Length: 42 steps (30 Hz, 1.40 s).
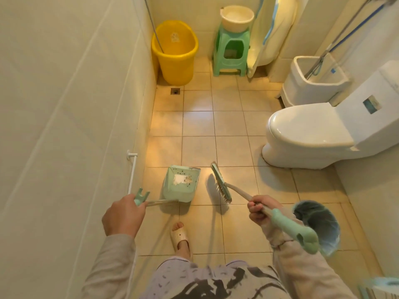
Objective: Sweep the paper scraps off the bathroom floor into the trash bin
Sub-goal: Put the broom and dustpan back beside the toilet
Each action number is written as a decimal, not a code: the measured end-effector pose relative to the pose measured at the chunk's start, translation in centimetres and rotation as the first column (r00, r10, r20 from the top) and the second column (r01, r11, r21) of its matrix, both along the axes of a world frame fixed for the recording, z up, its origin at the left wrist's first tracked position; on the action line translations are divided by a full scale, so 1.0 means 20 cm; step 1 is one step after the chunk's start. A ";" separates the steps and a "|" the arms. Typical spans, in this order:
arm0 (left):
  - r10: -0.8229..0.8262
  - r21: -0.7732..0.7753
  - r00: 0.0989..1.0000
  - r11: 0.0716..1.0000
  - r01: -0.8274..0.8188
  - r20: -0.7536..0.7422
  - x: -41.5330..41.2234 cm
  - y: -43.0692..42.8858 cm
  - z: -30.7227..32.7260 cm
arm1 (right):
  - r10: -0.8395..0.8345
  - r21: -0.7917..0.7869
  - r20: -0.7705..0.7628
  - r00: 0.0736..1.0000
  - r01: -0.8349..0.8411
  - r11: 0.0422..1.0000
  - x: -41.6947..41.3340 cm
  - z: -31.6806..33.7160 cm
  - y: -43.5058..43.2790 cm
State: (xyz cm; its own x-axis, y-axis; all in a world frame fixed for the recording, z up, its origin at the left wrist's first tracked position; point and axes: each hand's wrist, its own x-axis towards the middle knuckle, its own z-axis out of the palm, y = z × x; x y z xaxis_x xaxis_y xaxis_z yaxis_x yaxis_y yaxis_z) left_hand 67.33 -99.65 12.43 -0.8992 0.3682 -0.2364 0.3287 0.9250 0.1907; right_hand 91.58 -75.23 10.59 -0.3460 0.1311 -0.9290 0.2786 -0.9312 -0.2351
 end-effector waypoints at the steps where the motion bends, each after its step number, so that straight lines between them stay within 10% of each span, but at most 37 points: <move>1: -0.016 -0.006 1.000 1.000 0.016 0.000 -0.07 0.03 0.01 | -0.017 0.004 0.002 1.000 0.017 1.000 -0.05 -0.01 0.01; 17: -0.194 -0.008 0.980 0.981 0.194 -0.050 -0.97 0.71 0.03 | -0.195 0.059 0.122 0.973 0.189 0.980 -0.57 -0.05 0.31; 42: -0.274 -0.019 0.954 0.962 0.273 -0.125 -2.05 2.40 0.10 | -0.206 0.058 -0.022 0.978 0.207 0.977 -1.70 0.03 2.07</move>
